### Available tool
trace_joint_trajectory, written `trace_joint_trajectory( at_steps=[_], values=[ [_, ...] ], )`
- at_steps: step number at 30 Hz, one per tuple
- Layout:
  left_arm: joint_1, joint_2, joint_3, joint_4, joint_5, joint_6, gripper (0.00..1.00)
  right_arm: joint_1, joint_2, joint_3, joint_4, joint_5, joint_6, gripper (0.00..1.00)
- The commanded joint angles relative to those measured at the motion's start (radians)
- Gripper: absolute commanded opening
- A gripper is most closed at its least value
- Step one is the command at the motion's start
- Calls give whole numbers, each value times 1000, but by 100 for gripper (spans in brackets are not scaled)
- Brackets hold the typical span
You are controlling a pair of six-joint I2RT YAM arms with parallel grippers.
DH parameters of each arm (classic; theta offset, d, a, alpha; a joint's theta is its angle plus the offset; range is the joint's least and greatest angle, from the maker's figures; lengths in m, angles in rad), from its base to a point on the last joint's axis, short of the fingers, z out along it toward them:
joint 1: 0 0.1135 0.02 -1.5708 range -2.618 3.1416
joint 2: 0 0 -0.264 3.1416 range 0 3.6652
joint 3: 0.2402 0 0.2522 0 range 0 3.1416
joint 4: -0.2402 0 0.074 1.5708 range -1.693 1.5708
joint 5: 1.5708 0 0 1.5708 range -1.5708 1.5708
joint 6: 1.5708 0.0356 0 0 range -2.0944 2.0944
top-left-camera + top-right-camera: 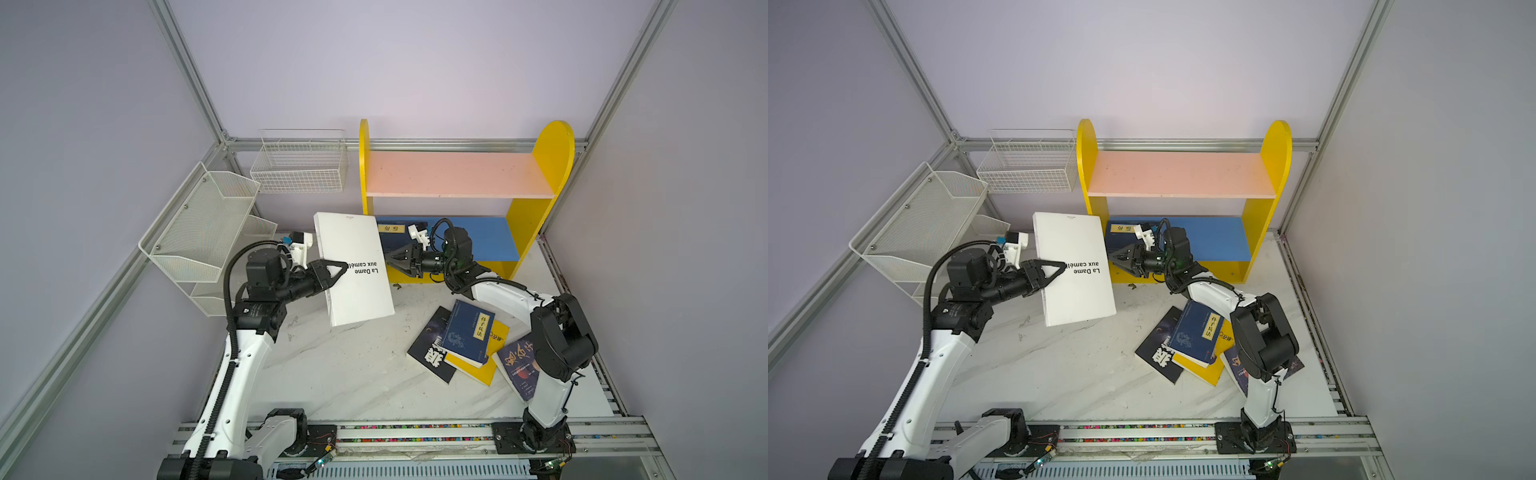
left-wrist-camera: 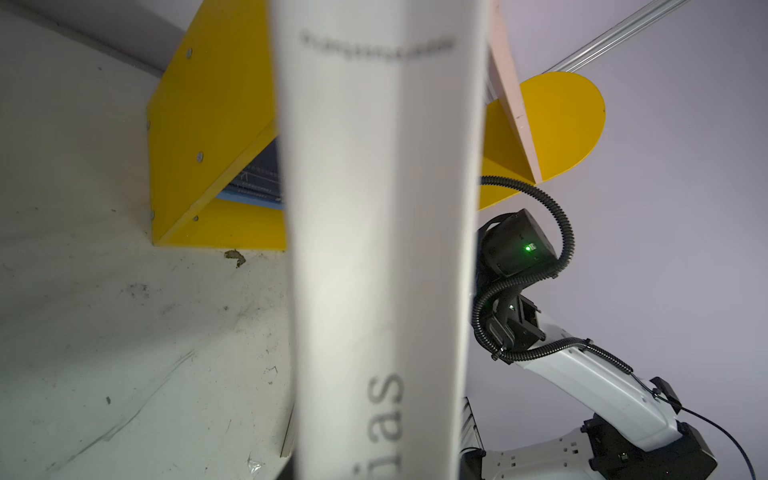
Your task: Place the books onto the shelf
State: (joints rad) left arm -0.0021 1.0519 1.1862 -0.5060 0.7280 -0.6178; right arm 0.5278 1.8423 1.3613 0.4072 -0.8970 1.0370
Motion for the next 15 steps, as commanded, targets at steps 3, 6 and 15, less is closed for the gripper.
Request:
trace_joint_trajectory(
  at_steps=[3,6,15],
  values=[
    [-3,-52,327,-283,-138,339,23,-6,-25,161,-275,98,-90,57],
    [-3,-80,371,-334,-216,390,22,-6,-56,202,-292,100,-43,65],
    [-6,-94,438,-357,-263,548,23,-7,-58,408,-360,-2,132,91]
  ],
)
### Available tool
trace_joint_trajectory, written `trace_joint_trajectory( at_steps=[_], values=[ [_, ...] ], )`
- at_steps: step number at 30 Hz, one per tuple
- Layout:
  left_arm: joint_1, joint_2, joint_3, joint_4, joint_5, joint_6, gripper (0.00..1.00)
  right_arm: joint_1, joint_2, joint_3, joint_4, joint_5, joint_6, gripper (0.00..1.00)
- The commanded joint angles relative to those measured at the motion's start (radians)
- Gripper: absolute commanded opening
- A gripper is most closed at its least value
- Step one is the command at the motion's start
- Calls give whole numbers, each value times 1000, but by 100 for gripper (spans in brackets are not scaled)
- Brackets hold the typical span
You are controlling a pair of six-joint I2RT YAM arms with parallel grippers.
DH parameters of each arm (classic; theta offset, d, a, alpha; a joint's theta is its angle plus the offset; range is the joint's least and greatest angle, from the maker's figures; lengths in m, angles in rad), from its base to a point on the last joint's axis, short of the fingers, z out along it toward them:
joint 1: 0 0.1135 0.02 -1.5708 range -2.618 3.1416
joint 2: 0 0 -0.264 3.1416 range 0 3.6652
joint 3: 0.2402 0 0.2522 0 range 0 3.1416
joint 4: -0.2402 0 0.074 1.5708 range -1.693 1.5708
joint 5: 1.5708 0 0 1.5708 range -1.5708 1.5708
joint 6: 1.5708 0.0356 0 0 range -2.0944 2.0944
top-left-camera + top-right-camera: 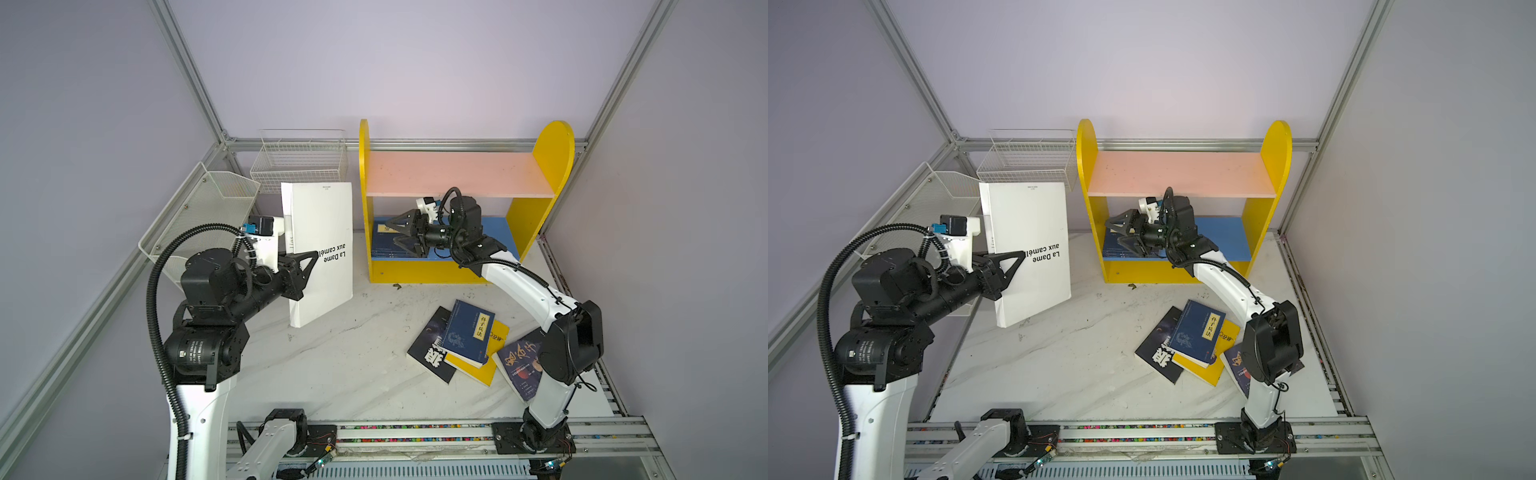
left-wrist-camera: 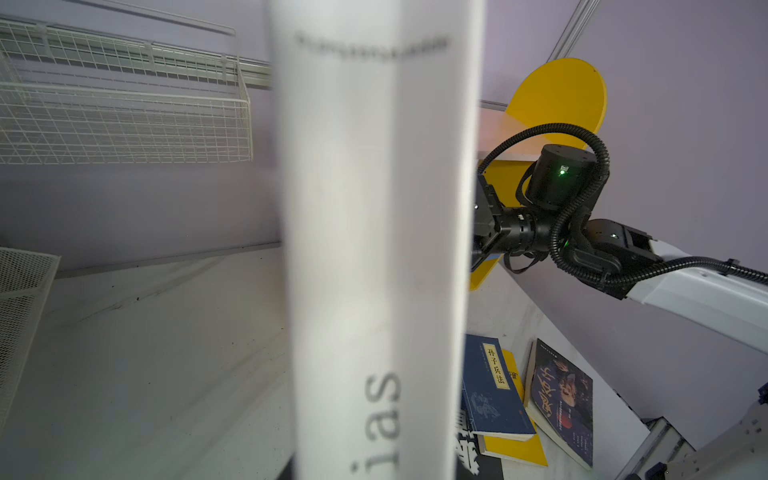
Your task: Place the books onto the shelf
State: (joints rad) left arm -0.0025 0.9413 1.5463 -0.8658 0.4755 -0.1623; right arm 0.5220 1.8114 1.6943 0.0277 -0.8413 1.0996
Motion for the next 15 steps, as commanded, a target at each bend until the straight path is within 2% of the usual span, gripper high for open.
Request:
trace_joint_trajectory(
  at_steps=[1,2,3,9,15],
  values=[
    [-6,17,77,4,0,97,23,-2,-25,84,18,-70,88,91],
    [-9,17,69,5,8,101,23,-2,-26,91,14,-81,106,92],
    [-11,15,56,5,12,109,24,-2,-30,92,11,-88,121,96],
    [-42,8,-54,5,1,124,24,-2,-54,55,-31,-61,132,97],
    [-137,-18,-140,-18,-89,147,26,-2,-117,-50,73,-51,255,97]
  ],
)
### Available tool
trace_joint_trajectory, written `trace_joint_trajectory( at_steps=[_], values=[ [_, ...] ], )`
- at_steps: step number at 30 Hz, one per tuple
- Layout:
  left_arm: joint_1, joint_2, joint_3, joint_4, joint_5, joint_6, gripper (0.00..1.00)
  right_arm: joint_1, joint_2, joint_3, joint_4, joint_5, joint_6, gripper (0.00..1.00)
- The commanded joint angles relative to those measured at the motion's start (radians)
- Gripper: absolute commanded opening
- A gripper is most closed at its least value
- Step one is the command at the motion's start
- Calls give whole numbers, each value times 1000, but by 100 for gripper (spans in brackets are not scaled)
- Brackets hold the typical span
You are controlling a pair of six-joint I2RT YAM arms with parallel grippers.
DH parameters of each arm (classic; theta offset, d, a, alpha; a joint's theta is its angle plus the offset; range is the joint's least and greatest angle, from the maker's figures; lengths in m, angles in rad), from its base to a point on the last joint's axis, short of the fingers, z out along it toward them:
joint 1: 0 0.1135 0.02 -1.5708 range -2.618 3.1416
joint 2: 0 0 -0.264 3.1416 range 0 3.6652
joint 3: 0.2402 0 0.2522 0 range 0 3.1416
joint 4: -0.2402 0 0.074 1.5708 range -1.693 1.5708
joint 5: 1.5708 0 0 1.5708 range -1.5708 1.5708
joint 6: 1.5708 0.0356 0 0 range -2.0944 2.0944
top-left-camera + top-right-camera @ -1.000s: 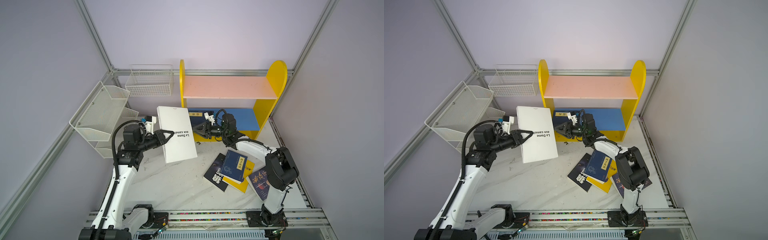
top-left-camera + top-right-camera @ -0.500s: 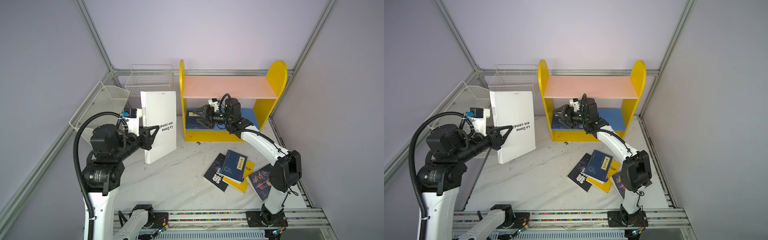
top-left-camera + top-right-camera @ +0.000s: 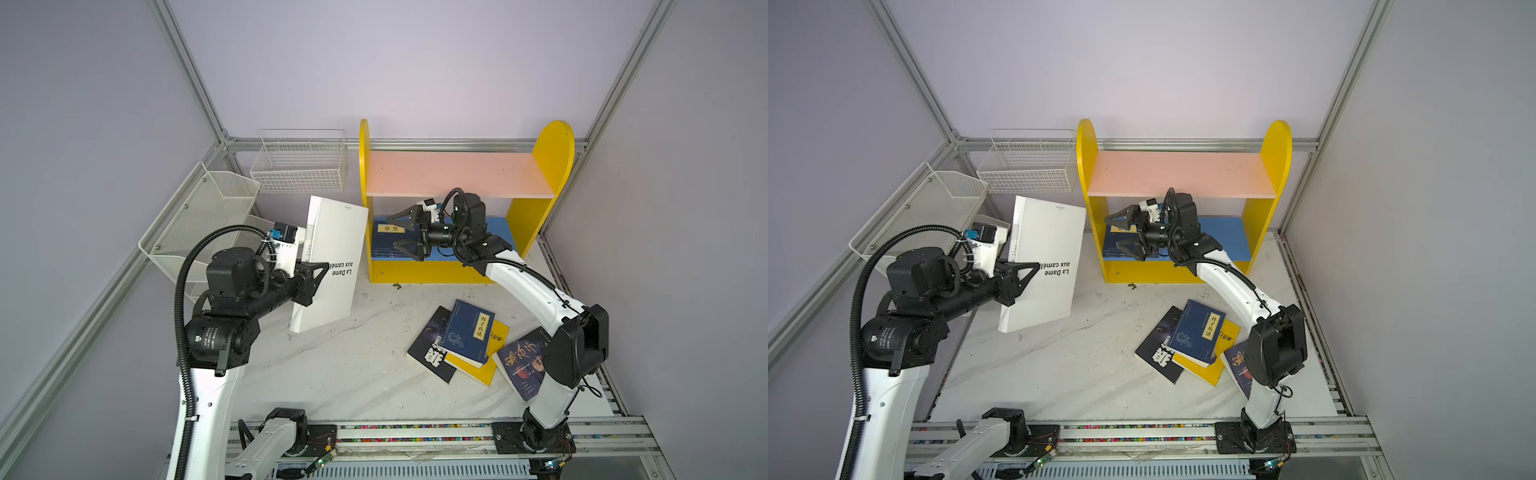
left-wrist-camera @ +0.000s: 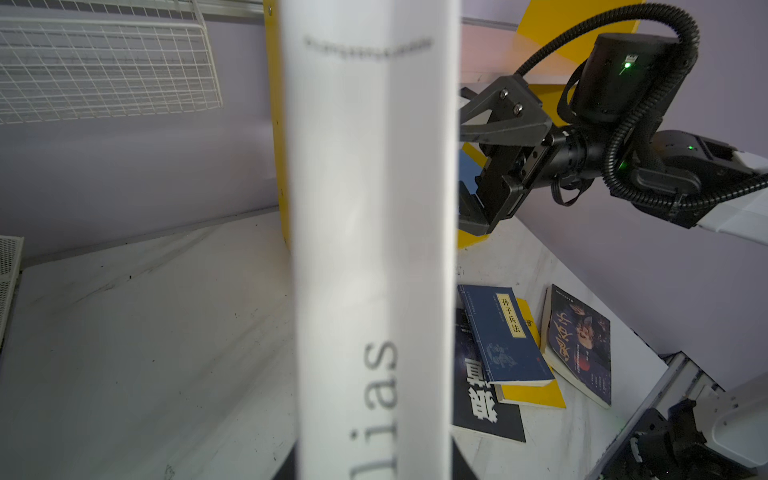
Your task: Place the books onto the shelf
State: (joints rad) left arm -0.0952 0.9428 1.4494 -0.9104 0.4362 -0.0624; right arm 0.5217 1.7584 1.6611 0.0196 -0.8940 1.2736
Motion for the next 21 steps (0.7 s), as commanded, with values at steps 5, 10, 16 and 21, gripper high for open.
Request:
trace_joint_trajectory(
  at_steps=[5,10,16,21],
  values=[
    [-208,-9,-89,-25,-244,97,26,-2,-101,-38,2,-3,94,97],
    [-291,-4,-137,-22,-316,111,24,-3,-137,-132,23,-38,177,97],
    [-395,19,-178,-23,-396,155,21,-5,-172,-205,23,-63,253,97],
    [-537,55,-191,-22,-585,224,20,-6,-177,-243,9,-81,294,97]
  ],
)
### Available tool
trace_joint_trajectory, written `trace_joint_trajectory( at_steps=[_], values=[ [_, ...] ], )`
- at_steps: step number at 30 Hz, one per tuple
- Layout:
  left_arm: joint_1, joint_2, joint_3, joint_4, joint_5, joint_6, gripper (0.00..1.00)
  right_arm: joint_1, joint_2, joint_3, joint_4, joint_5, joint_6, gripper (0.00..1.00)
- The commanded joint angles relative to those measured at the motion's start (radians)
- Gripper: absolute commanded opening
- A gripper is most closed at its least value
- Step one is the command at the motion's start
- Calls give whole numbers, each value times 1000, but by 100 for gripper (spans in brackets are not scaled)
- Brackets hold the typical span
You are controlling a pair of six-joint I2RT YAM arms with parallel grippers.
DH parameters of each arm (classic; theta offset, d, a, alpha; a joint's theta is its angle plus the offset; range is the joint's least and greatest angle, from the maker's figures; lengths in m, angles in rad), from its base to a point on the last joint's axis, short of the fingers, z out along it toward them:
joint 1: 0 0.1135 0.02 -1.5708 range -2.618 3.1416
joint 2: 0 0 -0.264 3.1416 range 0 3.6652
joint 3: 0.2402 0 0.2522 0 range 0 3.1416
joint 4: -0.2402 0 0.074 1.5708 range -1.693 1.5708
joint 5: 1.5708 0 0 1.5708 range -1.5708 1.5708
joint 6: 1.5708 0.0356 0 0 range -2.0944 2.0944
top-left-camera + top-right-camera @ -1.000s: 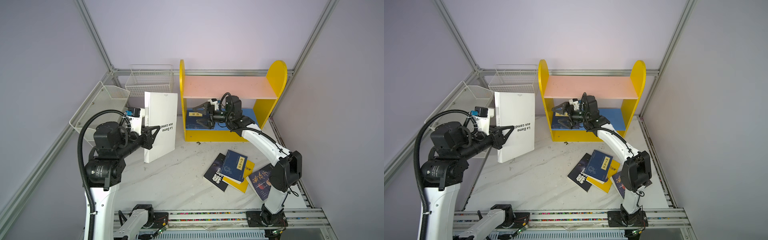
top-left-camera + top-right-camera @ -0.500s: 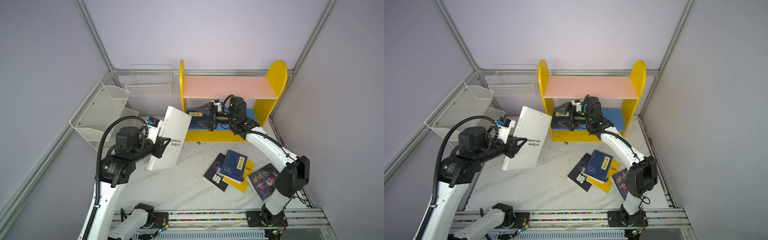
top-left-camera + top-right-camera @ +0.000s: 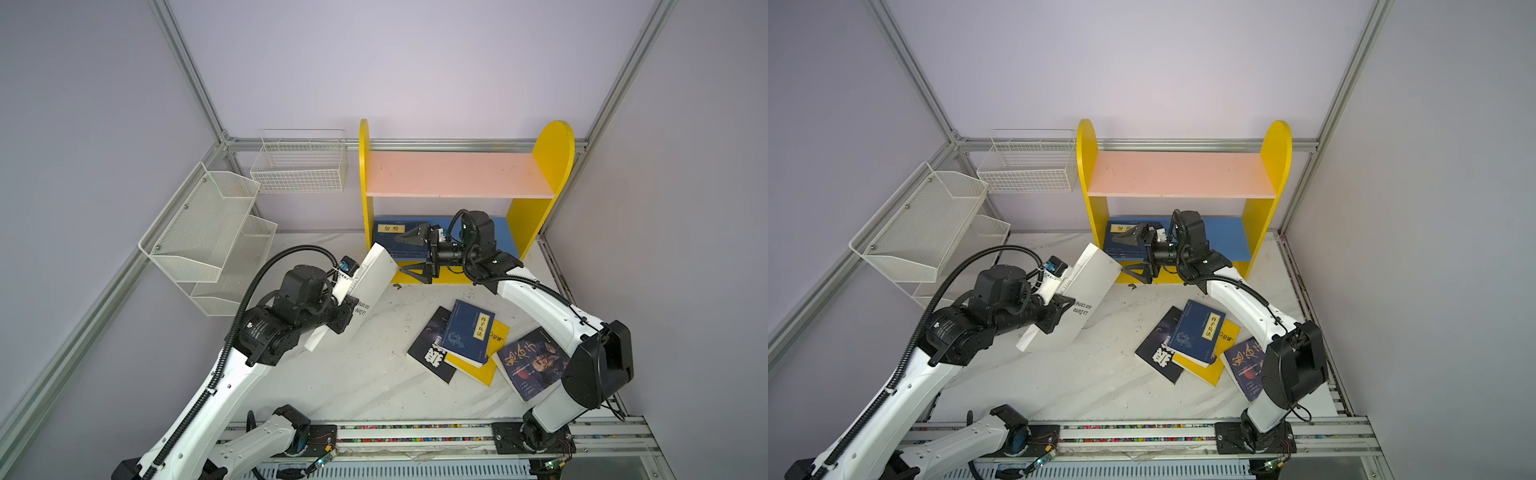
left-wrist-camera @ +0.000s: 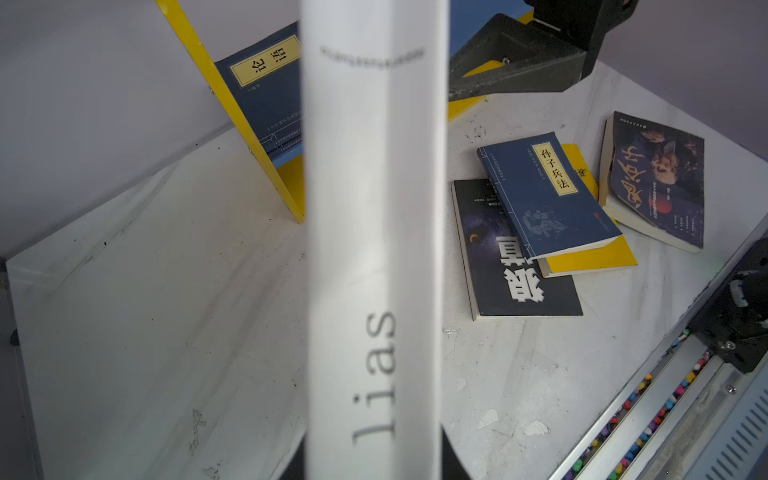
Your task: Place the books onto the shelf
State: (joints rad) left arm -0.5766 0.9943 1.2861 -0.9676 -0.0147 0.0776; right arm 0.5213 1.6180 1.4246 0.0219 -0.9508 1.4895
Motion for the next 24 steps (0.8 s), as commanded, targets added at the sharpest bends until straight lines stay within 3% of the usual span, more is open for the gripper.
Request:
trace_joint_trajectory(
  at_steps=[1,10,17,24],
  values=[
    [-75,8,-30,35,-164,93,20,-4,-38,-12,4,-27,81,97],
    [-223,56,-63,52,-363,162,19,-5,-72,-131,-14,-46,95,97],
    [-288,70,-89,121,-470,244,19,-4,-67,-173,-54,-116,63,91],
    [-346,107,-117,178,-562,336,19,-4,-48,-193,-71,-159,31,74]
  ],
)
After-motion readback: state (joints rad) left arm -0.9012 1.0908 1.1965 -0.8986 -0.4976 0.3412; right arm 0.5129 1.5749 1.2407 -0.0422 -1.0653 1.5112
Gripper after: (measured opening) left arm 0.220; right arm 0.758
